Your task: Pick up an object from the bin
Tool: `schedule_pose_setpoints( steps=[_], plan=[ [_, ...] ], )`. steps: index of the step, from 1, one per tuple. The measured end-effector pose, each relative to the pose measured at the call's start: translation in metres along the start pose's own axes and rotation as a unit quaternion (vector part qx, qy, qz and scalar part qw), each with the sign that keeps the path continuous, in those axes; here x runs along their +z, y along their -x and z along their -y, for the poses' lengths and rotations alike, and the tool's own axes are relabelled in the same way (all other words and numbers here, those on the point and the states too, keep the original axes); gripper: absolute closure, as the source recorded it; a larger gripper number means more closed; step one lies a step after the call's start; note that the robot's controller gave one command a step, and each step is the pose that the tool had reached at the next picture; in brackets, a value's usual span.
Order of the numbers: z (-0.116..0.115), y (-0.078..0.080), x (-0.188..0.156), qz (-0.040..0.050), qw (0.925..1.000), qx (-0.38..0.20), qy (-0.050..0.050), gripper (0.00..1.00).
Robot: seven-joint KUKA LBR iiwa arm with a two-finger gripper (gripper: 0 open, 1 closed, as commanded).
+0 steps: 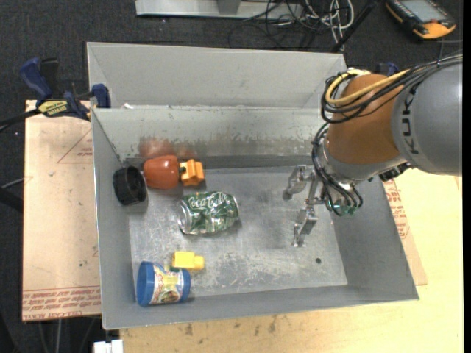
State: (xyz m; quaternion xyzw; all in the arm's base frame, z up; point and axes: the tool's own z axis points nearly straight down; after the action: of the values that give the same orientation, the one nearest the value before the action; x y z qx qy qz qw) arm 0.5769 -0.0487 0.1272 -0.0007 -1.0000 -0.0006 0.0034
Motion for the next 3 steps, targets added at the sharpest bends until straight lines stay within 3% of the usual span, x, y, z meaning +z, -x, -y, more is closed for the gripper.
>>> schedule_pose_setpoints(
  steps=[1,2,3],
  plan=[
    [0.0,0.002,-0.004,0.0038,1.0,0.0,0.0,0.0],
    [-0.051,0.031,0.008,0.0058,0.9999,-0.014,-0.001,0.0],
    [-0.081,0.044,0.033,0.0065,0.9998,-0.019,0.001,0.0]
  ],
)
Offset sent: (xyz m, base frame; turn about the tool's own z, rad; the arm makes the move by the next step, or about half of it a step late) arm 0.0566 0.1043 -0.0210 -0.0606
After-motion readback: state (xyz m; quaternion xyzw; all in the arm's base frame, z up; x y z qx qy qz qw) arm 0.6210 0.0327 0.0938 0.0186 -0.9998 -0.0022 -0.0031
